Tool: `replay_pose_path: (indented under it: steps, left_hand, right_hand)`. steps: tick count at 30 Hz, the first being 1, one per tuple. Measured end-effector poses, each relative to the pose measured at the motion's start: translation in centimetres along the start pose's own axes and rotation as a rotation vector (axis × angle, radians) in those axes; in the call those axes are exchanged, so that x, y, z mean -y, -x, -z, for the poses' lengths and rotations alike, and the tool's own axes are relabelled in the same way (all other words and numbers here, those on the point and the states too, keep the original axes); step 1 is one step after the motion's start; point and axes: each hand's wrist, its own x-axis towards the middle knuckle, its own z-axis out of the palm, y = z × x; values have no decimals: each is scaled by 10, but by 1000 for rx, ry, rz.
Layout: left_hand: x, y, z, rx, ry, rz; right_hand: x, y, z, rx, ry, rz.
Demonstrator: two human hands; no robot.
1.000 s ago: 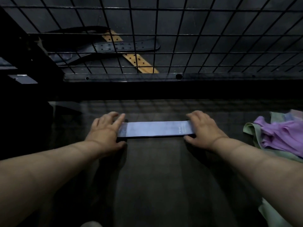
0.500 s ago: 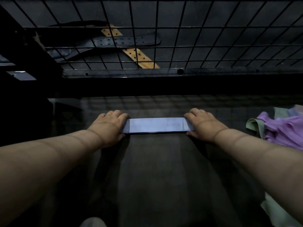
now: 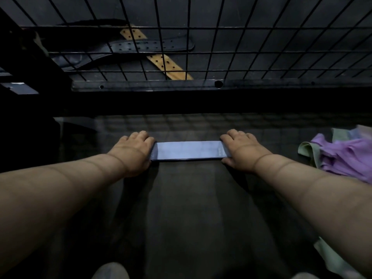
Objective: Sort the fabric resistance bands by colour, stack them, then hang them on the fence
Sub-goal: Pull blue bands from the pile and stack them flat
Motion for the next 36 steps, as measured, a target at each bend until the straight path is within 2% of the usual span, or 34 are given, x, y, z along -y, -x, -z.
replay_pose_path:
  steps: [2, 6, 11, 14, 16, 19, 21, 24, 25, 28, 30, 36]
  left_hand:
    - [-3, 0, 1, 7, -46, 18]
    - [-27, 3, 13, -118, -22, -24]
    - [-89, 8, 43, -185, 13, -245]
    - [-139, 14, 76, -223, -14, -407]
    - [-179, 19, 102, -233, -30, -538]
    - [-230, 21, 125, -203, -102, -668]
    - [-261, 23, 129, -190, -151, -706]
    - [-298, 19, 119, -66, -121, -655]
    - [-311, 17, 113, -8, -107, -633]
    - [-339, 11, 98, 148, -73, -584]
    - [-352, 12, 89, 224, 35, -547]
    - [-378, 11, 79, 342, 317, -474]
  right_hand:
    - [-1, 9, -3, -6, -33, -20]
    - [-11, 36, -3, -79, -57, -18]
    - [-77, 87, 40, 3, 217, 83]
    - [-129, 133, 67, 108, 242, -12]
    - [-168, 171, 67, 144, 165, -115]
    - [-205, 217, 38, 202, 38, -266]
    - [-216, 234, 4, 308, -60, -277]
    - [-206, 244, -37, 493, -245, -211]
    - [-200, 245, -50, 505, -265, -181]
    - [-181, 235, -80, 376, -274, -123]
    - [-168, 229, -90, 326, -258, -119]
    - [-158, 228, -111, 255, -385, -346]
